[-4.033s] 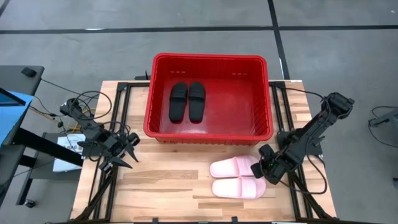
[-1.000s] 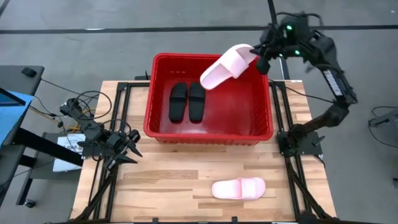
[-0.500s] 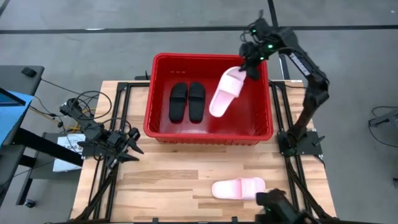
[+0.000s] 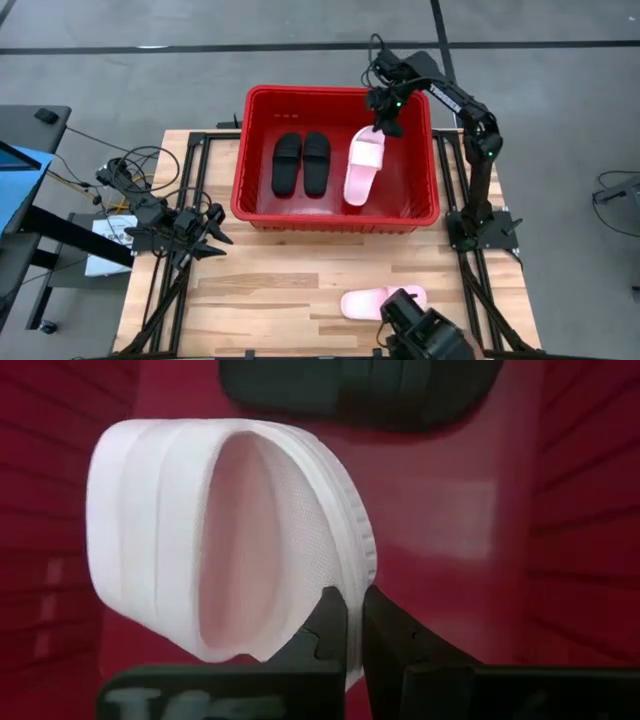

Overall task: Pick and place slides into bin
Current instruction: Put the pink slipper into the red bin

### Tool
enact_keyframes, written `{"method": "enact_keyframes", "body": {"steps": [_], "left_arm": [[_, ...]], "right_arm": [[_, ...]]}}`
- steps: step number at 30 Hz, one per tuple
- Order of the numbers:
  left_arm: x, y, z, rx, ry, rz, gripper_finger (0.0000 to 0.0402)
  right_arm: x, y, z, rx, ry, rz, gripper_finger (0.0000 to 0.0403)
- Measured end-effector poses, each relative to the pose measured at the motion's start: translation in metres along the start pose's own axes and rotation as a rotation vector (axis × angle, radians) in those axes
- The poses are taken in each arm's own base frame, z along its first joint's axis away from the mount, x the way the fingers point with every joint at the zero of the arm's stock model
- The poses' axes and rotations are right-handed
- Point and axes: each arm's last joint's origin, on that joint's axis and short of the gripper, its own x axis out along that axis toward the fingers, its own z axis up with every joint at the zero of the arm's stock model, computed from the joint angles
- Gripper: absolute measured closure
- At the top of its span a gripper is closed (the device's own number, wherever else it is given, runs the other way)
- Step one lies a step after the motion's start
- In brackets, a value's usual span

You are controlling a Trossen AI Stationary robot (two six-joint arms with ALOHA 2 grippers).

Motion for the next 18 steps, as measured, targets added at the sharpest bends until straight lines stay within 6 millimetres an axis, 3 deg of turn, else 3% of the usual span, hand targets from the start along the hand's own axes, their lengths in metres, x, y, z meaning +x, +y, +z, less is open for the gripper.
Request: {"method": "enact_keyframes", "body": {"steps": [10, 18], "left_arm": [[0.0, 0.001, 0.0, -0.006, -0.005, 0.024, 0.0269], [0.0, 0.001, 0.0, -0.019, -0.005, 0.025, 0.0269]], "right_arm": [[0.041, -0.014, 0.008, -0.065, 0.043, 0.064, 0.0402], [0.063, -0.019, 0.015, -0.103, 0.063, 0.061, 0.0402]]}}
